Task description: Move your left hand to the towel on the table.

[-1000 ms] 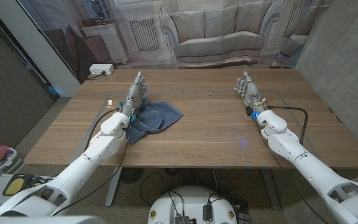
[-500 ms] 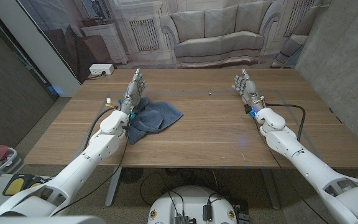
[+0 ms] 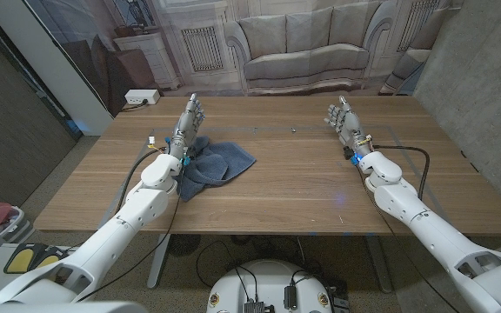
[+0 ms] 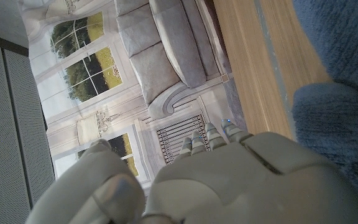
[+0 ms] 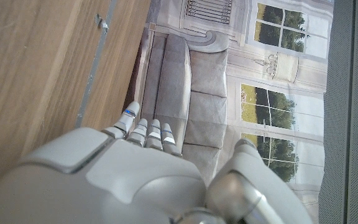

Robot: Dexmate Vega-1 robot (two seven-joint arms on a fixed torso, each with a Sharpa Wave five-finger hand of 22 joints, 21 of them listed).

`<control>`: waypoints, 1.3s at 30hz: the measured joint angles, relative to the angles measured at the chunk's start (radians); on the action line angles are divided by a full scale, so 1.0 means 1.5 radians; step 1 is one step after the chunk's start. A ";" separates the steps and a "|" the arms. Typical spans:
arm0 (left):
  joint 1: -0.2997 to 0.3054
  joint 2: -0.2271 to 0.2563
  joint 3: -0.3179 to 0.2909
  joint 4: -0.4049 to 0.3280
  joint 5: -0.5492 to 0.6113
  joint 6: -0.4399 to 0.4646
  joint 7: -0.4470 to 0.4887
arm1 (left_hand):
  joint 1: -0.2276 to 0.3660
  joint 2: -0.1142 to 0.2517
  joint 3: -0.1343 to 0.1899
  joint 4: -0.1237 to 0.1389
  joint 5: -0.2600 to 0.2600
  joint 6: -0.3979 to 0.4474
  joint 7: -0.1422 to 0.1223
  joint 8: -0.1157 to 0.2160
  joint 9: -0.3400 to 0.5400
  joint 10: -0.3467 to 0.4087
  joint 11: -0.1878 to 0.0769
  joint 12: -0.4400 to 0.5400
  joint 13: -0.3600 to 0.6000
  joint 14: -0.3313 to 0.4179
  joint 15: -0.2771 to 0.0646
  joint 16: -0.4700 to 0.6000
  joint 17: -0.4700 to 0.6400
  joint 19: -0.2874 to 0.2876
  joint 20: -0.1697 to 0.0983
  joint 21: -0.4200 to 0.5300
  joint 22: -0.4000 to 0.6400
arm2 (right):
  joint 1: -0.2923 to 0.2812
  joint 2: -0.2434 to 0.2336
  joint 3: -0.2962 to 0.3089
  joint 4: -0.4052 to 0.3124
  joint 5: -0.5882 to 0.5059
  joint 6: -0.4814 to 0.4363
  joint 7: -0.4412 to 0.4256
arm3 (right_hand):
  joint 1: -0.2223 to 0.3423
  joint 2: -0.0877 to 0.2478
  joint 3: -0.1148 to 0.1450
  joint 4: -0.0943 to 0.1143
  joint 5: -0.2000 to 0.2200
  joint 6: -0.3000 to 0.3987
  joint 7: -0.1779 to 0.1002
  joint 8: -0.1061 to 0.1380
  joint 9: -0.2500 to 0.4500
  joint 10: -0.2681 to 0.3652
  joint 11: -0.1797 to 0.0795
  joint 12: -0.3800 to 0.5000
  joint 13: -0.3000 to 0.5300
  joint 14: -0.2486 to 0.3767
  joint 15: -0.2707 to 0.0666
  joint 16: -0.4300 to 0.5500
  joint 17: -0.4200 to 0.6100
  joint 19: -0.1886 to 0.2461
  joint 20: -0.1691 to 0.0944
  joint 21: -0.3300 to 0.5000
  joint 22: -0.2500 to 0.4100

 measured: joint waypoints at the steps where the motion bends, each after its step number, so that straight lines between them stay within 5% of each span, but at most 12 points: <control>1: 0.000 0.000 0.000 -0.001 0.001 0.000 0.001 | 0.002 0.002 0.000 0.000 0.000 0.000 0.000 0.000 0.000 0.001 0.001 0.000 0.000 0.000 0.000 0.000 0.000 0.000 0.000 0.000 0.000 | 0.000 0.000 0.000 0.000 0.000 0.000 0.000 | 0.000 0.000 0.000 0.000 0.000 0.000 0.000 0.000 0.000 0.000 0.000 0.000 0.000 0.000 0.000 0.000 0.000 0.000 0.000 0.000 0.000; 39: 0.043 0.043 -0.024 -0.084 0.034 -0.001 0.037 | 0.024 0.017 -0.001 -0.007 0.003 0.051 0.004 0.010 0.000 0.051 0.003 0.010 0.000 0.044 0.004 0.005 0.000 0.027 0.004 0.004 0.000 | 0.001 -0.012 0.005 -0.011 0.000 -0.005 -0.001 | 0.002 0.002 0.000 0.000 0.000 0.003 -0.004 0.000 0.000 0.006 0.001 0.003 0.000 0.000 0.000 0.000 0.000 0.006 0.001 -0.015 0.000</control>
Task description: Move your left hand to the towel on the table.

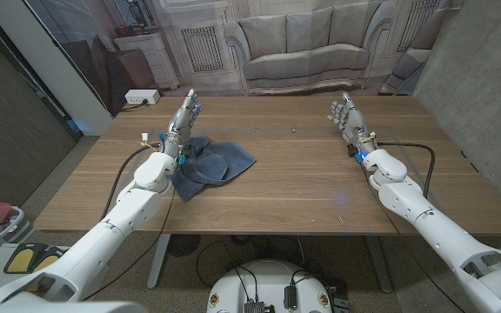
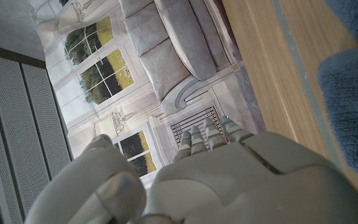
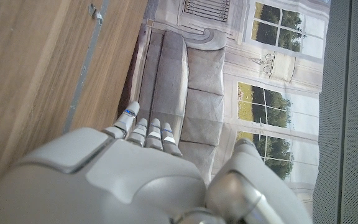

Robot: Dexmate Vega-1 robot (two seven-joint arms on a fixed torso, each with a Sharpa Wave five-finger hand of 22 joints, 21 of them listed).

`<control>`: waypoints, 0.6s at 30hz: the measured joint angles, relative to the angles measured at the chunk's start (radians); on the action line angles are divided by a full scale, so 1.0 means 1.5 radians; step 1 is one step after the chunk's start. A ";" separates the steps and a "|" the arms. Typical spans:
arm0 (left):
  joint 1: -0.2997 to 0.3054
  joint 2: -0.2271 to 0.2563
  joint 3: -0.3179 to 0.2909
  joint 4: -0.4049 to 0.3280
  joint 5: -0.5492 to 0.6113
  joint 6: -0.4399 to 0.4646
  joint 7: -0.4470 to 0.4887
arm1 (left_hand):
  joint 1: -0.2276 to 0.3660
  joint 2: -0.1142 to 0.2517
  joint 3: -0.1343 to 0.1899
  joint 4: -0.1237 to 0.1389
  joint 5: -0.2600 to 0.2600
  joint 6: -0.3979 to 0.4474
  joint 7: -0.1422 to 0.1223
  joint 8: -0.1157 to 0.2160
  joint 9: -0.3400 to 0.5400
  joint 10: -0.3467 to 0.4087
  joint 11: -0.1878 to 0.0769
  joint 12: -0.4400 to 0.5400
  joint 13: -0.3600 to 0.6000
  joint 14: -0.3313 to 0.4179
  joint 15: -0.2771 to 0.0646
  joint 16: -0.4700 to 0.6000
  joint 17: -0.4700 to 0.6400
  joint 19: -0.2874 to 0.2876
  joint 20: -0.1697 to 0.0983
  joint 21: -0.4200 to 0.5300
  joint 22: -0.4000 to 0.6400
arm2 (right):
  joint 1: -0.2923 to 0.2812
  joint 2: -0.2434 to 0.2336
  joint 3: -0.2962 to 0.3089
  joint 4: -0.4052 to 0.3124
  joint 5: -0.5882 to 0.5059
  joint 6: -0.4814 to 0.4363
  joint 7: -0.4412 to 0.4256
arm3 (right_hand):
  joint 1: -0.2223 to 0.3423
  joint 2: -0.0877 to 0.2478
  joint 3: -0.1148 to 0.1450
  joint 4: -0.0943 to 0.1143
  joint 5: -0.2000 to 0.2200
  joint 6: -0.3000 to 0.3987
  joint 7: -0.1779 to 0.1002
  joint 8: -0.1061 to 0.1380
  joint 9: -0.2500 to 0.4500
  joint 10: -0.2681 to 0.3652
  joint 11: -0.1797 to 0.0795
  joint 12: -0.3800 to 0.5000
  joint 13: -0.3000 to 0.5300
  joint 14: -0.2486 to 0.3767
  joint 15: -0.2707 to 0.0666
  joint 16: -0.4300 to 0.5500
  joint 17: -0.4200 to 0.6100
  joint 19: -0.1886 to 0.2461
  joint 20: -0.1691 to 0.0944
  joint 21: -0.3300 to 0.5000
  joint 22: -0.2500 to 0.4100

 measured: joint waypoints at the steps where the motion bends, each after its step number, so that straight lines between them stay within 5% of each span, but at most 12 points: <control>1: 0.001 0.001 -0.001 -0.001 0.000 -0.001 0.000 | 0.000 0.000 0.000 0.000 0.000 0.000 0.000 0.000 0.000 0.000 0.000 0.000 0.000 0.000 0.000 0.000 0.000 0.000 0.000 0.000 0.000 | 0.000 0.000 0.000 0.000 0.000 0.000 0.000 | 0.000 0.000 0.000 0.000 0.000 0.000 0.000 0.000 0.000 0.000 0.000 0.000 0.000 0.000 0.000 0.000 0.000 0.000 0.000 -0.001 0.000; 18: 0.023 0.007 -0.015 -0.013 -0.020 -0.029 -0.027 | 0.002 0.002 -0.003 -0.003 0.000 0.018 -0.001 0.005 0.000 0.017 0.002 0.000 0.000 0.015 -0.002 0.000 0.000 0.015 -0.004 0.000 0.000 | -0.009 0.001 0.007 0.001 0.003 0.009 -0.003 | 0.003 0.003 0.000 0.000 0.000 0.000 0.000 0.000 0.000 0.006 -0.001 0.000 0.000 0.002 0.002 0.000 0.000 0.004 -0.004 -0.007 0.000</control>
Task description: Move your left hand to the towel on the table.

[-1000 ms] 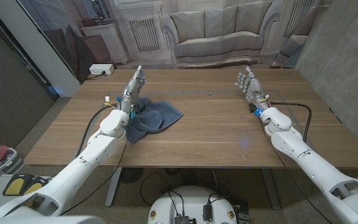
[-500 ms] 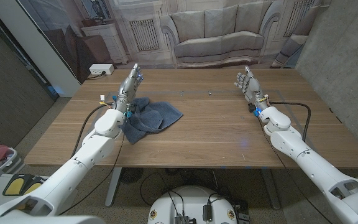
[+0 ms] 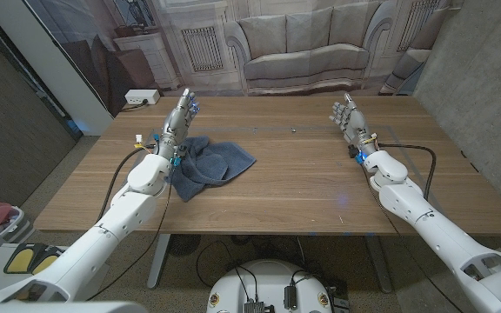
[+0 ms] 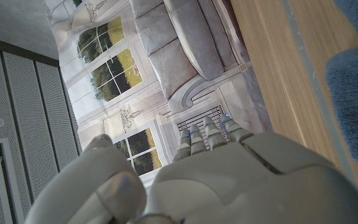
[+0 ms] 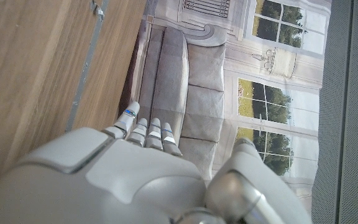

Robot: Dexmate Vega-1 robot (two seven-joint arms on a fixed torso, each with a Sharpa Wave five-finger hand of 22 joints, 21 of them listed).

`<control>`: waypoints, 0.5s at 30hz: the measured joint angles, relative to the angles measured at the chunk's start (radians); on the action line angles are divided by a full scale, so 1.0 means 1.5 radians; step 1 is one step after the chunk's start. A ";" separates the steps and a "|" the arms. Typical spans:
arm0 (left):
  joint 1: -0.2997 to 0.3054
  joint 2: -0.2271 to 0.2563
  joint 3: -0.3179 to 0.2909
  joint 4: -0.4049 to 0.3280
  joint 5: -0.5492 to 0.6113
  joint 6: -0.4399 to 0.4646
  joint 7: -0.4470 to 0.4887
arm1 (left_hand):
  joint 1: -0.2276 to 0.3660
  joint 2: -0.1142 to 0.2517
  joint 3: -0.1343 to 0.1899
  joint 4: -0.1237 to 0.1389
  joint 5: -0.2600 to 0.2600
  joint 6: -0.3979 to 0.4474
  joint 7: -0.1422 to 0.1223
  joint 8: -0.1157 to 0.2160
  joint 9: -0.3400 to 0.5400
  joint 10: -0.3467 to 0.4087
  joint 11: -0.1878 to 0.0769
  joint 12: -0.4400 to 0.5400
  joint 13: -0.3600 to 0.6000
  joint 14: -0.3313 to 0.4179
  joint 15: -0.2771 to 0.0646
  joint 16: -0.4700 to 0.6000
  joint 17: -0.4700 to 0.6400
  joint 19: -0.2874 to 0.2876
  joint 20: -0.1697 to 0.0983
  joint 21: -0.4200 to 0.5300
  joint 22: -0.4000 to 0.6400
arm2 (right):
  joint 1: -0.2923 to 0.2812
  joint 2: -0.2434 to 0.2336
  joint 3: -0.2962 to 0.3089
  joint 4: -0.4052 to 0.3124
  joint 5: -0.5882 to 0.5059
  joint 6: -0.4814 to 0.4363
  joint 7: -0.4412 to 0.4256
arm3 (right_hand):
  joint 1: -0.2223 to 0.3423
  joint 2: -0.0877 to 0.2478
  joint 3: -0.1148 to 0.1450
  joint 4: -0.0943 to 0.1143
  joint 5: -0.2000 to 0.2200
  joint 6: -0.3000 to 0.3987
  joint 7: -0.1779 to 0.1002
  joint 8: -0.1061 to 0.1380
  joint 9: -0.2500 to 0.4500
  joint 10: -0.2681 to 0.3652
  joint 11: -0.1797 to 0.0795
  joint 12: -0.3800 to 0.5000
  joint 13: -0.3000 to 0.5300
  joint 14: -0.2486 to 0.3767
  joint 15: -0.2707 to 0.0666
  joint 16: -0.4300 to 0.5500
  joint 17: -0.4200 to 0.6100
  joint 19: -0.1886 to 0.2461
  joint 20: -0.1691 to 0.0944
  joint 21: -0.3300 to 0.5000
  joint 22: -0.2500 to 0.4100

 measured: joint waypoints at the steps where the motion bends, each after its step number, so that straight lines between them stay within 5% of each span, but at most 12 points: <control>1: 0.002 0.000 -0.001 -0.003 0.001 -0.002 0.000 | 0.004 -0.004 0.000 0.000 0.000 0.000 0.000 0.000 0.000 0.000 0.000 0.000 0.000 0.002 -0.002 0.000 0.000 0.000 0.000 0.000 0.000 | -0.001 -0.001 0.001 0.000 0.001 0.001 0.000 | 0.000 0.000 0.000 0.000 0.000 0.000 0.000 0.000 0.000 0.000 0.000 0.000 0.000 0.000 0.000 0.000 0.000 0.000 0.000 0.000 0.000; 15: 0.032 0.013 -0.012 -0.030 0.018 -0.017 0.013 | 0.007 -0.002 -0.003 -0.003 0.000 0.006 0.002 0.000 0.000 0.007 -0.007 0.000 0.000 0.010 0.000 0.000 0.000 0.005 0.000 0.000 0.000 | -0.007 -0.006 0.006 -0.001 0.006 0.003 0.001 | 0.000 0.000 0.000 0.000 0.000 0.000 0.000 0.000 0.000 0.000 0.000 0.000 0.000 0.000 0.000 0.000 0.000 0.002 0.002 -0.006 0.000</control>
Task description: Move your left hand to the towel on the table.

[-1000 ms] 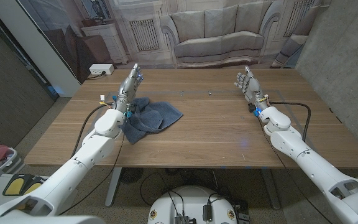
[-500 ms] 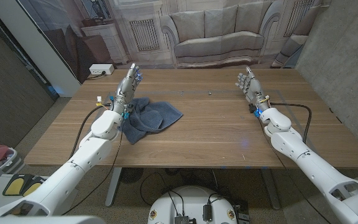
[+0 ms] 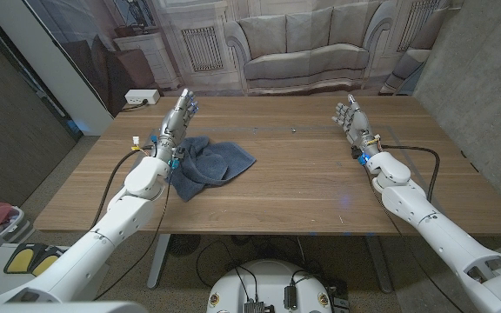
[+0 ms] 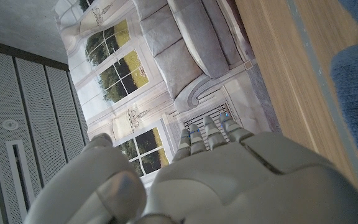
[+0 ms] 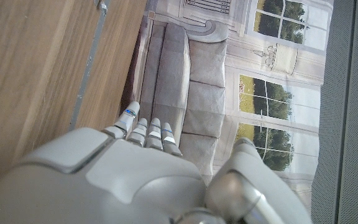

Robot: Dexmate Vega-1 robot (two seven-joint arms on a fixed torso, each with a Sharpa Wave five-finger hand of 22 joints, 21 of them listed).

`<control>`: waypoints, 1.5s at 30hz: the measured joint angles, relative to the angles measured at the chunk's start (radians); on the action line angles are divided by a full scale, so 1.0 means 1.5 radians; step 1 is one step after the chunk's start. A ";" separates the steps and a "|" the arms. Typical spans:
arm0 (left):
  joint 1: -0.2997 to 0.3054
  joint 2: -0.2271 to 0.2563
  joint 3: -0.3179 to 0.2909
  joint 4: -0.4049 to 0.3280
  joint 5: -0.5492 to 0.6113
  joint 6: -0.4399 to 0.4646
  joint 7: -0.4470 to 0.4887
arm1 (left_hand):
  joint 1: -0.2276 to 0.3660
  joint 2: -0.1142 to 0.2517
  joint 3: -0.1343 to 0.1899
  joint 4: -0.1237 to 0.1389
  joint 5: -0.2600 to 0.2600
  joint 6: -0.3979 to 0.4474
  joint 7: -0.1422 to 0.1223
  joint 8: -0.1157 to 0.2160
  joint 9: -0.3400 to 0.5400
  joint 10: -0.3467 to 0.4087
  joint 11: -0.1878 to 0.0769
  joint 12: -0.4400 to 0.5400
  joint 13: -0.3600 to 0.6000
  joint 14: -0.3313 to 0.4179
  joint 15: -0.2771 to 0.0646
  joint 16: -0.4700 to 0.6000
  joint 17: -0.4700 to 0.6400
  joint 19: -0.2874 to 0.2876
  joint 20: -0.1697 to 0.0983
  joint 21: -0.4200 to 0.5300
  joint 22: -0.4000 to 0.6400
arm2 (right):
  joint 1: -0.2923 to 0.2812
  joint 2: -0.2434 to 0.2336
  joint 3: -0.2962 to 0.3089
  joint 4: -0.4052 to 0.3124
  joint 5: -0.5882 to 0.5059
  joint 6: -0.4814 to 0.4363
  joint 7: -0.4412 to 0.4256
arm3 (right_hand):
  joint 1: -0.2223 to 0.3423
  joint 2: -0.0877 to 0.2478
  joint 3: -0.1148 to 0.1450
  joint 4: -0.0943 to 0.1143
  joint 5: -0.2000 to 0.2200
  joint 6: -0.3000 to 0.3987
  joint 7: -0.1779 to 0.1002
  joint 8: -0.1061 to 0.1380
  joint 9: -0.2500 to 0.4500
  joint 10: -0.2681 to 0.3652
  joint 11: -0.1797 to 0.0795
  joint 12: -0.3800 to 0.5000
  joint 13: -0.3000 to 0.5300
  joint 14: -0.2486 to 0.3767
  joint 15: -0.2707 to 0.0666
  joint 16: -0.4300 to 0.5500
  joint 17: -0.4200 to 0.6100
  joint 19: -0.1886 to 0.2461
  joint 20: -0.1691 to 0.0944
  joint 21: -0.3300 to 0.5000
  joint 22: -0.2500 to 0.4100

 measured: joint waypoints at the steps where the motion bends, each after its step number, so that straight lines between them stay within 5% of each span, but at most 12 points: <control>1: 0.002 0.000 -0.001 -0.001 0.000 -0.001 0.001 | 0.000 0.000 0.000 0.000 0.000 0.000 0.000 0.000 0.000 0.002 0.002 0.000 0.000 0.000 0.000 0.000 0.000 0.000 0.000 0.000 0.000 | 0.000 0.000 0.000 0.000 0.000 0.000 0.000 | 0.000 0.000 0.000 0.000 0.000 0.000 0.000 0.000 0.000 0.000 0.000 0.000 0.000 0.000 0.000 0.000 0.000 0.000 0.000 0.000 0.000; 23: 0.052 0.011 -0.029 -0.029 0.059 -0.035 0.055 | 0.004 0.004 -0.002 -0.002 0.000 0.008 0.001 0.000 0.000 0.007 -0.002 0.000 0.000 0.006 0.001 0.000 0.000 0.011 0.004 0.004 -0.001 | -0.004 0.002 0.002 0.002 0.007 0.003 0.008 | 0.003 0.003 -0.003 -0.003 0.000 0.000 0.000 0.000 0.000 0.000 0.000 0.000 0.000 0.003 0.003 0.000 0.000 0.006 -0.001 -0.007 0.000; 45: 0.092 0.015 -0.064 -0.027 0.161 -0.082 0.120 | 0.015 0.003 -0.005 -0.005 0.003 0.015 -0.006 0.000 0.000 0.011 -0.006 0.000 0.000 0.013 0.001 0.000 0.000 0.014 0.000 0.004 -0.001 | -0.029 -0.016 0.011 -0.046 0.008 -0.010 -0.012 | 0.003 0.003 -0.003 -0.003 0.000 0.001 -0.001 0.000 0.000 0.010 0.002 0.003 0.000 0.002 0.003 0.000 0.000 0.009 0.002 -0.015 0.000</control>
